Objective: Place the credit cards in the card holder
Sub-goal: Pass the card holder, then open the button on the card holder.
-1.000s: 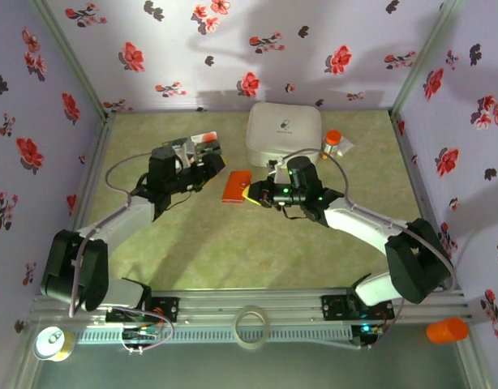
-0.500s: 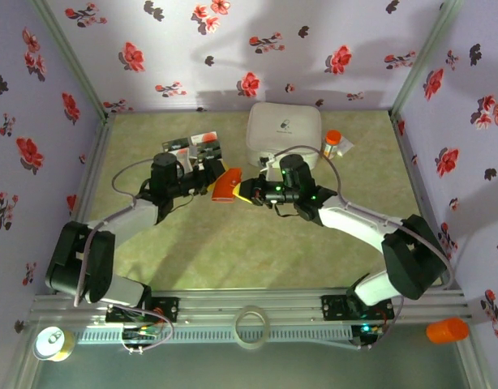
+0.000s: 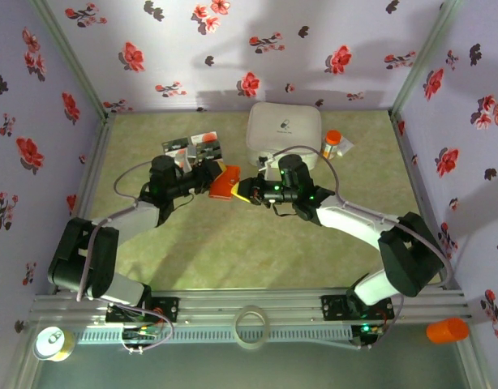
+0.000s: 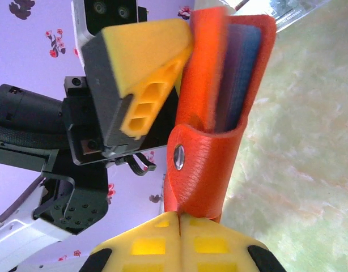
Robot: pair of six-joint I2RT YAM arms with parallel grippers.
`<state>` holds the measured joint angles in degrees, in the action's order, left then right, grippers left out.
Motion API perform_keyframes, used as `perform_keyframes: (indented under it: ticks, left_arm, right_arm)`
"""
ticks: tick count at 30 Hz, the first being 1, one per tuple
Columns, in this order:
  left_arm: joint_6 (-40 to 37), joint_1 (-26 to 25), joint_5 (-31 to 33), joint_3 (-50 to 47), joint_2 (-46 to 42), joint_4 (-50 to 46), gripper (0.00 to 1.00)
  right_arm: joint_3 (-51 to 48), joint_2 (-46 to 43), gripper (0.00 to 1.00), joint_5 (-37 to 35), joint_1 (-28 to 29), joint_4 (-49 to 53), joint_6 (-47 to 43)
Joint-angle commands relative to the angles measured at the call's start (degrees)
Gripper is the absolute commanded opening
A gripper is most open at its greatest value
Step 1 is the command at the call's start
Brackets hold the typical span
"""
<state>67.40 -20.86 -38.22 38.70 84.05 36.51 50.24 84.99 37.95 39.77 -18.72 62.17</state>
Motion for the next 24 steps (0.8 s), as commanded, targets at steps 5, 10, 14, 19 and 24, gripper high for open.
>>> perform_keyframes:
  ticks: [5, 10, 14, 19, 24]
  left_arm:
    - [1.67, 0.21, -1.67, -1.15, 1.36, 5.51, 0.20]
    - [1.71, 0.18, -1.26, -1.99, 0.90, 6.70, 0.00]
    - [-1.04, 0.07, 1.86, -3.17, -1.15, 3.74, 0.00]
    - [-6.42, -2.18, 9.40, -3.24, -5.86, -4.46, 0.00]
    - [-8.02, -5.02, 16.24, -3.02, -8.91, -8.85, 0.00]
  right_arm:
    - [0.59, 1.37, 0.00, 0.10, 0.42, -2.67, 0.66]
    - [1.94, -0.99, 0.11, -3.57, -0.15, 11.11, -7.38]
    - [5.84, -3.57, 0.32, -14.27, -0.18, 32.04, -17.49]
    - [9.10, -4.51, 0.47, -22.12, 0.74, 39.85, -20.59]
    - [13.10, -3.10, 0.56, -27.95, 3.40, 42.04, -21.25]
